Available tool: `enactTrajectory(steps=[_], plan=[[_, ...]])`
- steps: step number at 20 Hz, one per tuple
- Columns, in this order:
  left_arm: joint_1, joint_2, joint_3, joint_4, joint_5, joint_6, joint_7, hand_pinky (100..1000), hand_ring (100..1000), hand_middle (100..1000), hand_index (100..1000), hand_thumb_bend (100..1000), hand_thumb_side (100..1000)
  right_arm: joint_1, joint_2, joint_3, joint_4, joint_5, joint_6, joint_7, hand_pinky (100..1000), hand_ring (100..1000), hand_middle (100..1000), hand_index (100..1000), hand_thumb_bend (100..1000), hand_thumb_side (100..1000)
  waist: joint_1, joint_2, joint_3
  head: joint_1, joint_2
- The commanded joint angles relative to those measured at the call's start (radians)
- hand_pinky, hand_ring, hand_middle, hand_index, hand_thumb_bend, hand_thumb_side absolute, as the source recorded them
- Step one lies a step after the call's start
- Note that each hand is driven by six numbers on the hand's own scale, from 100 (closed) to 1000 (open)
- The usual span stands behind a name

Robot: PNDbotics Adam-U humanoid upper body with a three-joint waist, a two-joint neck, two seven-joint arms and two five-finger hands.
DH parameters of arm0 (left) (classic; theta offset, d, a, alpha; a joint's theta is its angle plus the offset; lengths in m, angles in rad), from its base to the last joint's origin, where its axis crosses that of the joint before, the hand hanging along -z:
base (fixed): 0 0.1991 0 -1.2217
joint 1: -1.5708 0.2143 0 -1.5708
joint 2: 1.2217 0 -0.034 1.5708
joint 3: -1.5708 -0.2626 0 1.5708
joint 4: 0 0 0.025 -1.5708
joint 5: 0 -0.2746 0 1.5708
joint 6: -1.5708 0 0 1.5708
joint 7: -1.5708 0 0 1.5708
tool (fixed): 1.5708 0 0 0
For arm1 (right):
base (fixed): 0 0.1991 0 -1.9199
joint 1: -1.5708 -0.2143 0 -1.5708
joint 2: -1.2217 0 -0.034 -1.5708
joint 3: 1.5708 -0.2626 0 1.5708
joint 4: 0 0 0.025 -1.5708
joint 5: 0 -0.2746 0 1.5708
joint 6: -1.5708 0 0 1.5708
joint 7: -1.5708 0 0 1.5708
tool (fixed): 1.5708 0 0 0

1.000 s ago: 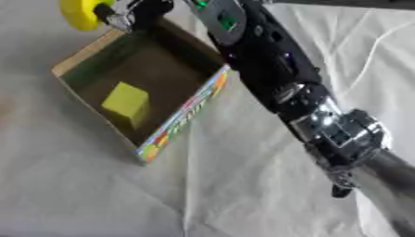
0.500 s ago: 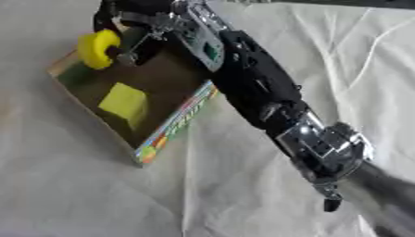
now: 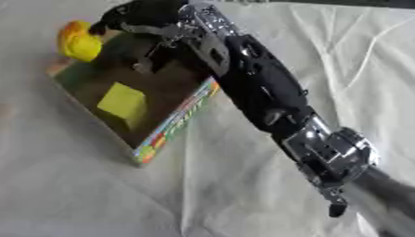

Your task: Pick up objects on the table and place them in the box.

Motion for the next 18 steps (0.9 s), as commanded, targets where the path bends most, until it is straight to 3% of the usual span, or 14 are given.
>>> enactTrajectory(steps=[1,7,10,13,15,16,18], plan=[[-0.003,0.013,0.004,-0.016,0.004,0.003,-0.003,811,758,756,839,100,373,-0.016,-0.030,-0.014,-0.035,-0.021,0.013,0.004,933,940,817,932,100,127,0.011,-0.027,-0.001,0.000,-0.002],[0.000,0.014,0.004,-0.016,0.004,0.008,-0.004,810,758,756,838,100,374,-0.011,-0.062,-0.025,-0.069,-0.064,0.040,-0.009,931,931,812,934,100,106,0.013,-0.032,-0.007,0.007,0.003],[0.009,0.019,0.008,-0.016,0.000,0.011,-0.002,810,758,757,839,100,373,-0.001,-0.130,-0.053,-0.143,-0.161,0.074,-0.035,924,918,798,933,100,100,0.012,-0.039,-0.017,0.026,0.015],[0.024,0.029,0.016,-0.016,-0.009,0.019,0.009,809,756,757,837,100,385,0.037,-0.252,-0.097,-0.271,-0.332,0.131,-0.075,904,888,760,916,100,100,0.010,-0.046,-0.030,0.057,0.022],[0.039,0.043,0.020,-0.016,-0.020,0.028,0.014,809,755,757,837,100,387,0.096,-0.364,-0.127,-0.379,-0.500,0.173,-0.126,895,870,738,900,100,100,0.007,-0.048,-0.042,0.078,0.025],[0.049,0.056,0.023,-0.016,-0.028,0.036,0.017,809,754,757,837,100,389,0.142,-0.436,-0.149,-0.437,-0.607,0.188,-0.160,893,862,729,895,100,124,0.004,-0.050,-0.050,0.092,0.027],[0.070,0.087,0.030,-0.016,-0.047,0.057,0.024,810,753,758,836,100,388,0.252,-0.569,-0.203,-0.548,-0.799,0.209,-0.231,893,851,715,892,100,280,0.002,-0.050,-0.065,0.121,0.028]])
